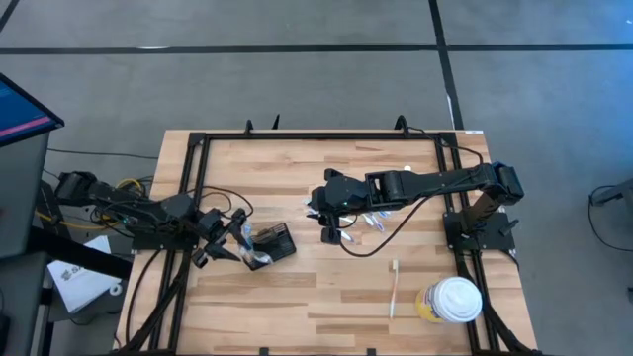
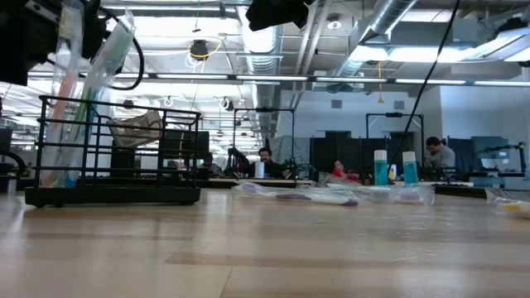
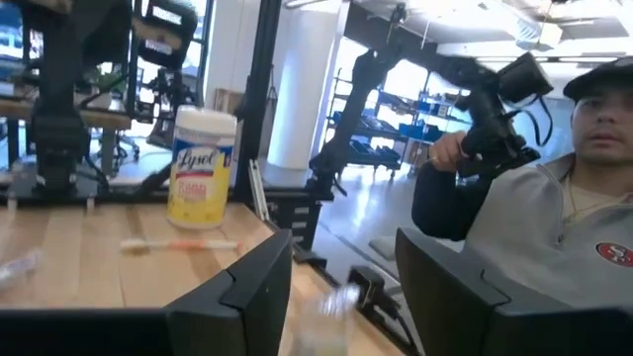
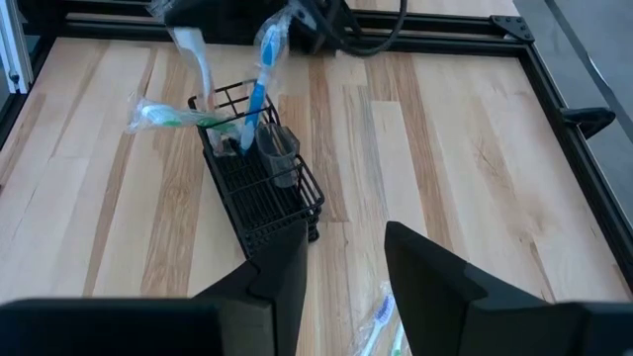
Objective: Pick & Place toothbrushing station
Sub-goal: Put the left purple toothbrush into the top left section of the mesh organizer
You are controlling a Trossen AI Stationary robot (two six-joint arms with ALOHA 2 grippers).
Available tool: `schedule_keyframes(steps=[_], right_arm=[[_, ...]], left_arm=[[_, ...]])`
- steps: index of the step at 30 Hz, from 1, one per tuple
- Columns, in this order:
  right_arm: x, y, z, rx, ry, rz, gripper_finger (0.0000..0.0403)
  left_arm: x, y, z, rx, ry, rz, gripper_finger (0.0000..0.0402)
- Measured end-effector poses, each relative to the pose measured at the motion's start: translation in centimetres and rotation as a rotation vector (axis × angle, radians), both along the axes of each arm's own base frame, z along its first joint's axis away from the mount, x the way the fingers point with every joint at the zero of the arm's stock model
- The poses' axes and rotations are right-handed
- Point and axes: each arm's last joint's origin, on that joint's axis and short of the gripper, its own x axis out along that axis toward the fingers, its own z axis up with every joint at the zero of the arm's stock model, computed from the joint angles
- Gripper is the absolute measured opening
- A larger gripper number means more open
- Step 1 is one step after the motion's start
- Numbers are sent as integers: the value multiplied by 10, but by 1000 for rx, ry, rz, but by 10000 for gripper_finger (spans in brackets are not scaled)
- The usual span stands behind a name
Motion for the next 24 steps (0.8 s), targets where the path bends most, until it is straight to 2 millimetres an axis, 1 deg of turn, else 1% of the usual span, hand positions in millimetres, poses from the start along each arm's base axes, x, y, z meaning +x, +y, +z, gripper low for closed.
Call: schedule_keyframes(steps=[8, 14, 19, 24], right_arm=[[0, 0, 0, 0, 0, 0, 128], [-1, 0, -1, -1, 20, -1, 128], [-10, -3, -10, 41, 138, -59, 128], [-23, -5, -20, 91, 300, -152, 128]], left_arm=[[5, 8, 18, -7, -53, 64, 176], [9, 15, 36, -11, -105, 119, 176], [10, 23, 49, 12, -157, 180, 176], [11, 27, 49, 62, -183, 225, 176]])
